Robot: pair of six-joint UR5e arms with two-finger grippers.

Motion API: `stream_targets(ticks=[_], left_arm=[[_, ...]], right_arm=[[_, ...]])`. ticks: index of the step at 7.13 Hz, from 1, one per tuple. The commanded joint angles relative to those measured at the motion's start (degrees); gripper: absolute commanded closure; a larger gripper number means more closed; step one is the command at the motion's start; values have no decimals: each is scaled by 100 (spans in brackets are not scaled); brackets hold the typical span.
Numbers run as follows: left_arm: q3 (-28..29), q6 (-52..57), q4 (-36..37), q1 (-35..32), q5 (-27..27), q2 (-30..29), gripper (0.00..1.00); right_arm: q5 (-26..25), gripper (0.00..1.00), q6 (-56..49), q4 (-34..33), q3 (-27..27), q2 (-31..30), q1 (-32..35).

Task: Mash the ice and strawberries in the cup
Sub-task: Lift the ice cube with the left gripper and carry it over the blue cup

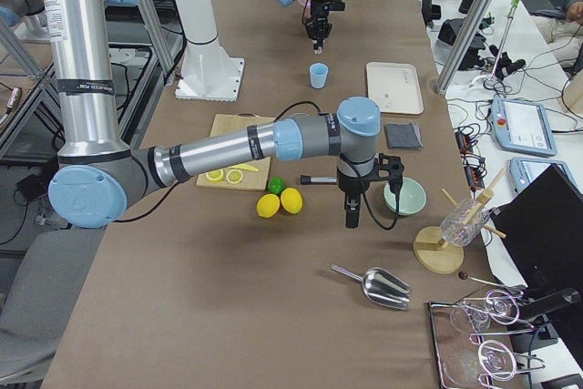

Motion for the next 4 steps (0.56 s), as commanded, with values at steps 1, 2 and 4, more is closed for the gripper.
stream_targets(ticks=[1, 2, 4], left_arm=[[322, -41, -219, 116, 95, -210, 100], [384, -41, -272, 168, 95, -228, 100], [525, -41, -473, 317, 366, -228, 100]], right_arm=[[-11, 0, 0, 0, 26, 1, 0], [-11, 0, 9, 0, 35, 1, 0], [-63, 0, 9, 0, 44, -8, 0]])
